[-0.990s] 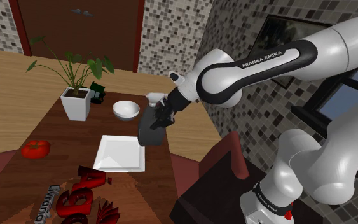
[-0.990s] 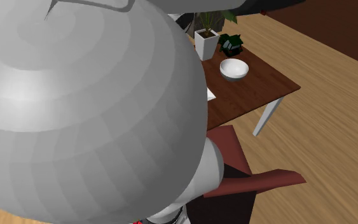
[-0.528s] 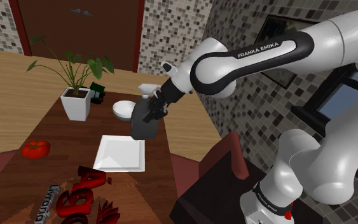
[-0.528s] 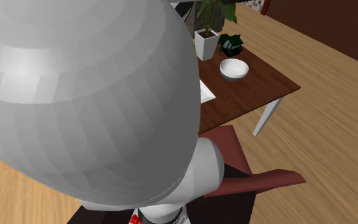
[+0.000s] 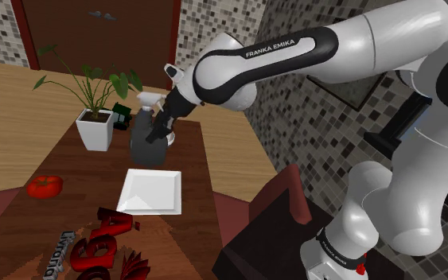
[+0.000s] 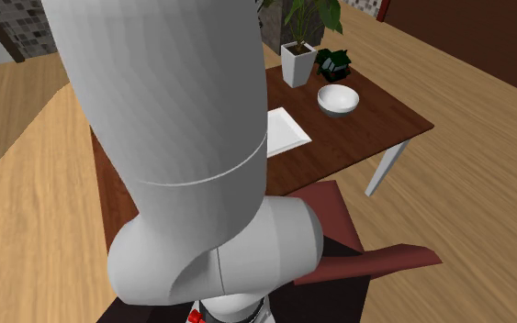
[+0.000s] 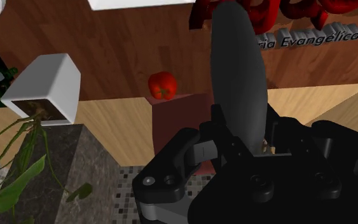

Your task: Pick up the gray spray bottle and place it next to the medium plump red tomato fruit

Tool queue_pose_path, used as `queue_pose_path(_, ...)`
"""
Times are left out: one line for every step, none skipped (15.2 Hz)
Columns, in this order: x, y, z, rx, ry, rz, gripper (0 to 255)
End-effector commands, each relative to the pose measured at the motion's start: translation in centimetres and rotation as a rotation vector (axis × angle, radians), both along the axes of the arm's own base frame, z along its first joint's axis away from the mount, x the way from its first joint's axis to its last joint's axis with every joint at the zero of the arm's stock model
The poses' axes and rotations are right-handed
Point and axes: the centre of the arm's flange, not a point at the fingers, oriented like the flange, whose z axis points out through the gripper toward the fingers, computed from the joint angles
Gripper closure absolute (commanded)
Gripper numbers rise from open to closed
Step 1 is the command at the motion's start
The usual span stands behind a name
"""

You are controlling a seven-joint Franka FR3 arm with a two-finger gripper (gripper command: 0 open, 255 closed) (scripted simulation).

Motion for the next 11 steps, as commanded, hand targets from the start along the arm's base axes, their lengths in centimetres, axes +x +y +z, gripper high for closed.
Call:
queue_pose_path(2.6,1.5,-0.3,0.0,0.0,0.0,255)
queue_pose_path(3.6,2.2,-0.2,0.0,0.0,0.0,255)
queue_pose_path(4.7,3.0,-0.2,0.0,0.0,0.0,255)
queue_pose_path(5.8,3.8,-0.2,0.0,0.0,0.0,255)
queue_pose_path(6.9,4.5,-0.2,0.0,0.0,0.0,255)
queue_pose_path(8.0,5.3,-0.2,0.0,0.0,0.0,255)
queue_pose_path(9.0,6.0,-0.2,0.0,0.0,0.0,255)
queue_pose_path(10.1,6.8,-0.2,0.0,0.0,0.0,255)
queue_pose_path(11.2,7.6,-0.2,0.0,0.0,0.0,255)
queue_pose_path(12.3,8.3,-0.2,0.0,0.0,0.0,255)
queue_pose_path(13.3,9.1,-0.2,0.0,0.0,0.0,255)
